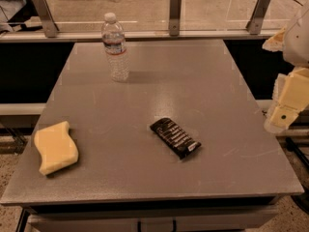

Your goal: Move rxbar chocolate near sponge

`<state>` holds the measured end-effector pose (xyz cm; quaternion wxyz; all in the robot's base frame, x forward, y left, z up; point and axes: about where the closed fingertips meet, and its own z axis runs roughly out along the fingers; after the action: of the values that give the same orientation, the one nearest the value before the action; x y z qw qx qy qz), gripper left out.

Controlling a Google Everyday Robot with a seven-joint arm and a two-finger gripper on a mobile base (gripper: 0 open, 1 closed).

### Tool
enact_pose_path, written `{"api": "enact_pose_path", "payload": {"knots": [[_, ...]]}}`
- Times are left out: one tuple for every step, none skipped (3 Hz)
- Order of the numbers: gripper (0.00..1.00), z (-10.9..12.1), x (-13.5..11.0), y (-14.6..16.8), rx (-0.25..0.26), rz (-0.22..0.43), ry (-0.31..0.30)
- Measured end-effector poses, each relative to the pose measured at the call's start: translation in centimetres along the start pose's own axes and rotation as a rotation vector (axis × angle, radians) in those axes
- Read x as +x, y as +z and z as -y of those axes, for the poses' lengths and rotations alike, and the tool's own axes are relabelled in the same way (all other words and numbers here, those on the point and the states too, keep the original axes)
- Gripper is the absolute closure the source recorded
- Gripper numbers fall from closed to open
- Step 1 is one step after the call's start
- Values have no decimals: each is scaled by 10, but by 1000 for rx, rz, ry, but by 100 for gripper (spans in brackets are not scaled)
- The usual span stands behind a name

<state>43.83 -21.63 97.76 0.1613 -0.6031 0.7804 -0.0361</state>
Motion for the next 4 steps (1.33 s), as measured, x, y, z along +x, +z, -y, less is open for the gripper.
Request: {"api": "enact_pose_path", "payload": {"knots": [[0,0,0,0,0,0,0],[0,5,-24,3,26,41,-14],[0,3,-56,28,21,73,-36],[0,-9,-77,64,-13,93,-23]]}}
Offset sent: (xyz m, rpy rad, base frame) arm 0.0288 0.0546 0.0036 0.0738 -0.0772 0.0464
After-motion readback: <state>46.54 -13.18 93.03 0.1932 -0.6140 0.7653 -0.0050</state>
